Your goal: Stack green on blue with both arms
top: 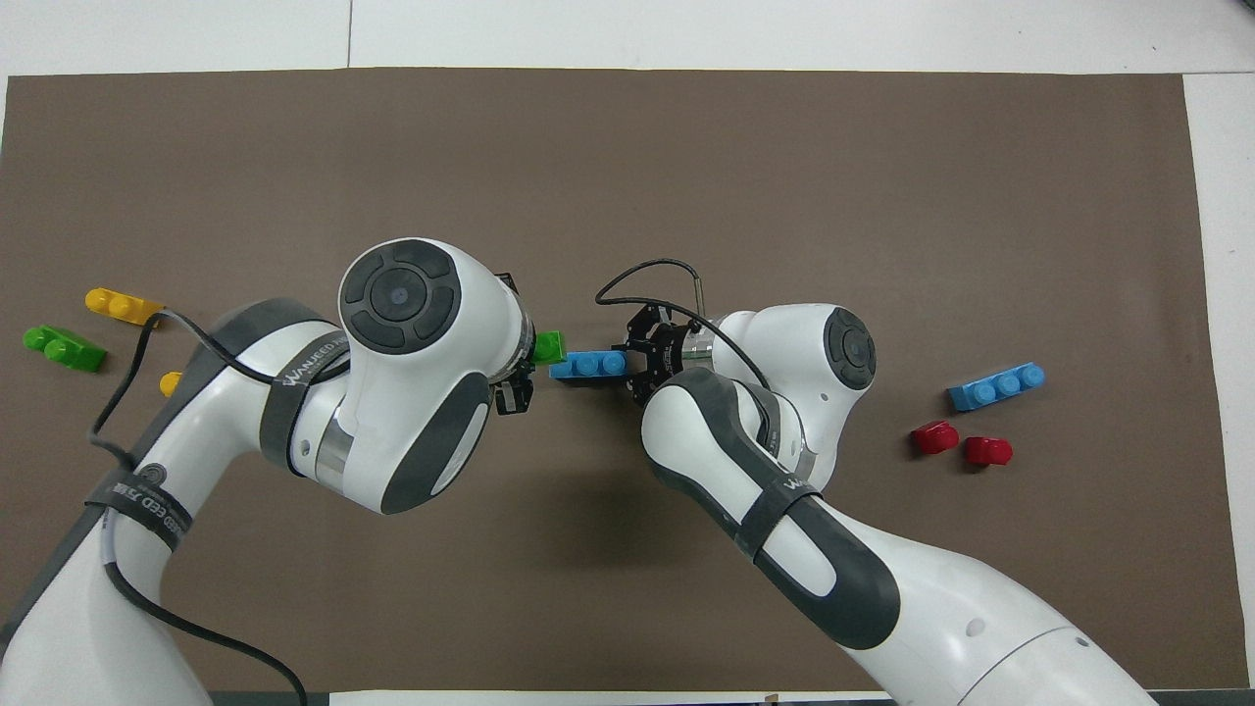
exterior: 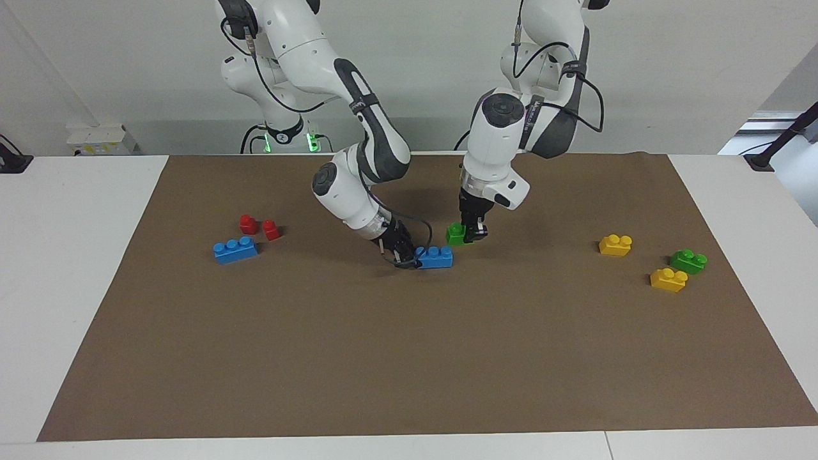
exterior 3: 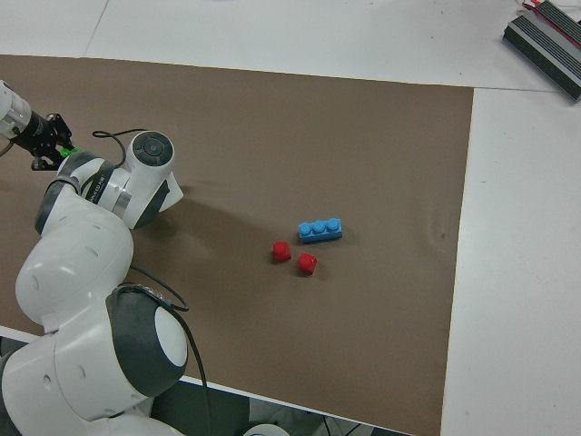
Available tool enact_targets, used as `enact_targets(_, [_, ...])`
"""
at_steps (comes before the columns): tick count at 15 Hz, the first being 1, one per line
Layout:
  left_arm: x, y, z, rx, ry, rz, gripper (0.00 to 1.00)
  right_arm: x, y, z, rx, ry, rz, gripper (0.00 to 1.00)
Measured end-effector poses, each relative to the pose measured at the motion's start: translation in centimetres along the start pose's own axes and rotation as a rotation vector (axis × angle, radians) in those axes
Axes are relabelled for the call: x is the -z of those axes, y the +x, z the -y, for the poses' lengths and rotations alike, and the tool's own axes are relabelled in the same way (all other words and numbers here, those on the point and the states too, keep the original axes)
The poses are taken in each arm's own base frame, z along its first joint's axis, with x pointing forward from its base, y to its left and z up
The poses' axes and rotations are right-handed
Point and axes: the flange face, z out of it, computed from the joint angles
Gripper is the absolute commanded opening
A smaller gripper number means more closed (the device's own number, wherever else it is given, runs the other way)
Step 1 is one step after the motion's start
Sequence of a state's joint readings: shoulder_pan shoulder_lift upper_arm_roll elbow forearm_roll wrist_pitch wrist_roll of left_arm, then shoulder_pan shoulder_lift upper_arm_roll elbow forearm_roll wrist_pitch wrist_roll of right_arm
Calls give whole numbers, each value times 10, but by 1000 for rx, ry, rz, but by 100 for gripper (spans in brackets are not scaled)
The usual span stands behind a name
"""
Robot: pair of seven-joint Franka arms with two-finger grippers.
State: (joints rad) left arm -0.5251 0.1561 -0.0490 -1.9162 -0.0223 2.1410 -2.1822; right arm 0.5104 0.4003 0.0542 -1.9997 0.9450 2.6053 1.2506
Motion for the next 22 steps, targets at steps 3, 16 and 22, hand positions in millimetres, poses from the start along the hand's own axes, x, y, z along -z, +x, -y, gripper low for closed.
enact_targets(3, [-12, -11, 12, 13, -16, 0, 0, -3, -5, -2, 8, 9, -2, 0])
enact_targets(16, [-54, -33, 26, 41, -64, -59, 0, -4, -6, -3, 7, 14, -3, 0])
enact_targets(22, [-64, -29, 28, 28, -81, -61, 0, -4, -6, -3, 8, 14, -3, 0])
